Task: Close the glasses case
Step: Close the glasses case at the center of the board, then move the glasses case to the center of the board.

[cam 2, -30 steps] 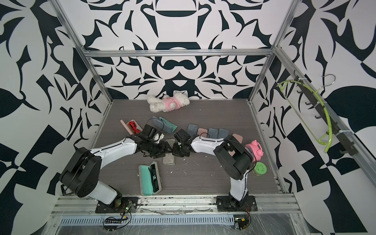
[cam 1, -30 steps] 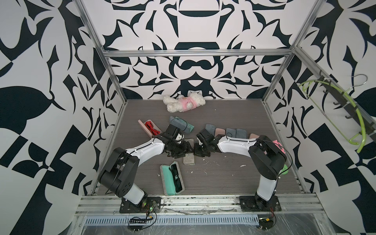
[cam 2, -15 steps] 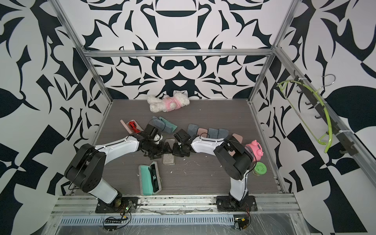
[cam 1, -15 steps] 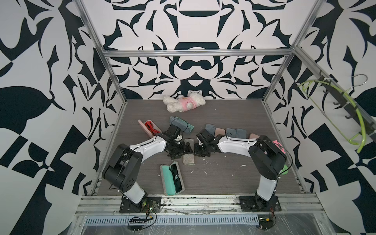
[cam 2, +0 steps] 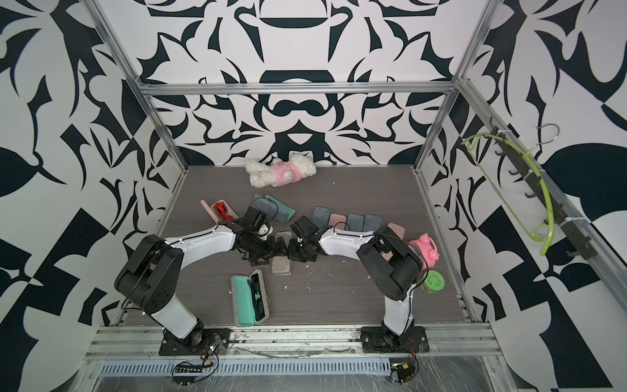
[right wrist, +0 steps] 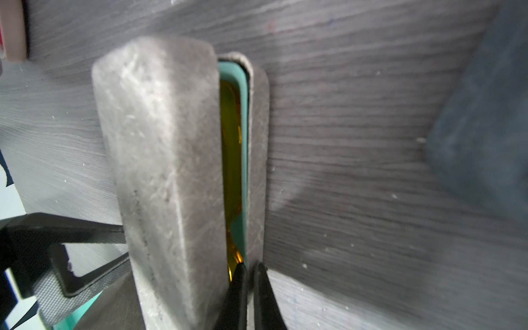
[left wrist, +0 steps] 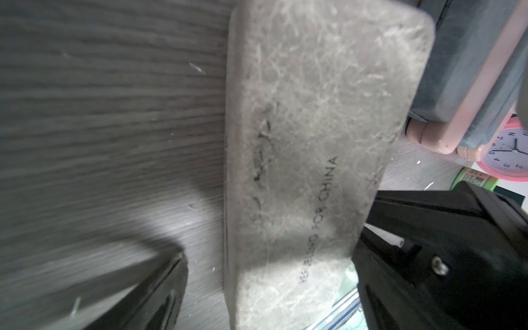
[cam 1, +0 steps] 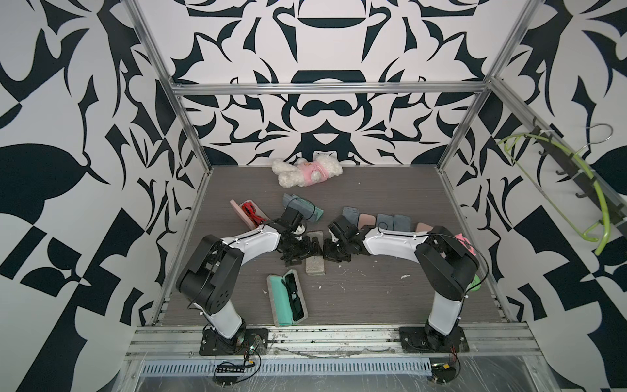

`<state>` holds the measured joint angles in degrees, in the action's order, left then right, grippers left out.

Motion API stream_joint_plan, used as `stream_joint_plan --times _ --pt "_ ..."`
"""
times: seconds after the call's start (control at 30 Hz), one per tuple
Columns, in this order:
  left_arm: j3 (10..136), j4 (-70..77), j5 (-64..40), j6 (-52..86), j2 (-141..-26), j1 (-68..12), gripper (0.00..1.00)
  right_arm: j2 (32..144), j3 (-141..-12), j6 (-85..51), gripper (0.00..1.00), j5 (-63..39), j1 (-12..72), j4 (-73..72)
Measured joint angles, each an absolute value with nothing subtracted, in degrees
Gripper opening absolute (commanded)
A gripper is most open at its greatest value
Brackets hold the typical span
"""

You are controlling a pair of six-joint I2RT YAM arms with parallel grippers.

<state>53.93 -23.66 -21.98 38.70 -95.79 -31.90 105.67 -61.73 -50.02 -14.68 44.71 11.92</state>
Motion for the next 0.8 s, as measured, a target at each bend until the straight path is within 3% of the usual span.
stream_joint_plan --times 0.1,0.37,0.7,0.8 --pt "54.98 -23.97 -21.98 38.22 -96.86 -32.18 0.91 105.67 -61.73 -50.02 0.09 -14.81 44.66 11.88" --pt "57.01 -24.88 -21.56 35.81 -99.31 -32.64 0.67 104.33 -61.56 -49.58 0.17 -16.21 44.36 12.60" --pt "60.69 -23.55 -25.89 35.44 -99.61 -34.17 0.66 96.23 -60.14 -47.53 0.29 -15.59 39.75 20.14" --pt "61.23 -24.16 -22.02 35.31 -100.84 -33.93 0.65 92.12 -60.14 -46.57 0.31 -16.64 38.22 21.26"
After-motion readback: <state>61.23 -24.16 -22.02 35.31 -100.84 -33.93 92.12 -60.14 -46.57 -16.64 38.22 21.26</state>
